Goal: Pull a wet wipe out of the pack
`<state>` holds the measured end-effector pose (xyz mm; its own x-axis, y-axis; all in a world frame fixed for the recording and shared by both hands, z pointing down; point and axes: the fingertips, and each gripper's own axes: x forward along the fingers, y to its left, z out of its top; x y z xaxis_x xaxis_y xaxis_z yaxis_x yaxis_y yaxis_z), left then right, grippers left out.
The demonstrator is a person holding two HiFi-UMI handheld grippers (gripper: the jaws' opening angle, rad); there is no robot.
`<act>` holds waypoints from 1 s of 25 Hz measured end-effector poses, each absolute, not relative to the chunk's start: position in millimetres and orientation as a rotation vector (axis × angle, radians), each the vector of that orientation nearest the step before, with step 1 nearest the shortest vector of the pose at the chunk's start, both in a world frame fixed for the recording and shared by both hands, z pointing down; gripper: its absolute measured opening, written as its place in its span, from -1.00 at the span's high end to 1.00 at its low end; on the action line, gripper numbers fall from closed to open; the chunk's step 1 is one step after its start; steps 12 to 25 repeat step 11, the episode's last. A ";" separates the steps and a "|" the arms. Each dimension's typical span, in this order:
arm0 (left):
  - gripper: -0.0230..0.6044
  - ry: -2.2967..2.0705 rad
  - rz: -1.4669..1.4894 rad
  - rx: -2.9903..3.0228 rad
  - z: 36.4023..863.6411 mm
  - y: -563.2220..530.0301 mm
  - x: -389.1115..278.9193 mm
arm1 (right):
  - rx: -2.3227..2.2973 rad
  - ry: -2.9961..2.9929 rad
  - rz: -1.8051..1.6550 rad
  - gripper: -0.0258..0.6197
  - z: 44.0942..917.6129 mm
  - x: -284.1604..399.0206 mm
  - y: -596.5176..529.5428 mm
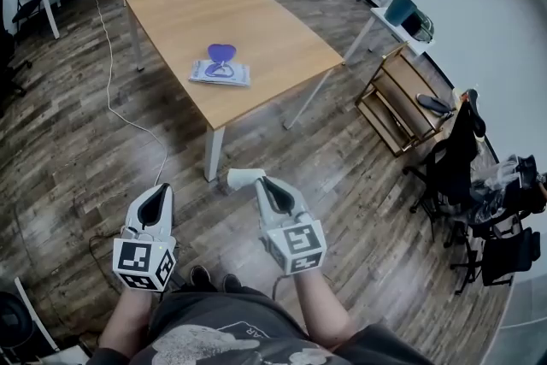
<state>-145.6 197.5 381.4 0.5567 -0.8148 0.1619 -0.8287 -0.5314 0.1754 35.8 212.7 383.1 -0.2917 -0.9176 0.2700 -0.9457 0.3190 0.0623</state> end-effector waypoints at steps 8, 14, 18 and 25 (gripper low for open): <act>0.87 -1.334 0.017 2.584 370.2 219.5 -120.9 | 1.653 -2.342 0.170 0.90 386.5 58.7 231.2; 0.87 -1.329 0.010 2.603 367.3 228.4 -114.0 | 1.645 -2.347 0.165 0.90 386.9 66.8 237.3; 0.87 -1.329 0.010 2.603 367.3 228.4 -114.0 | 1.645 -2.347 0.165 0.90 386.9 66.8 237.3; 0.87 -1.329 0.010 2.603 367.3 228.4 -114.0 | 1.645 -2.347 0.165 0.90 386.9 66.8 237.3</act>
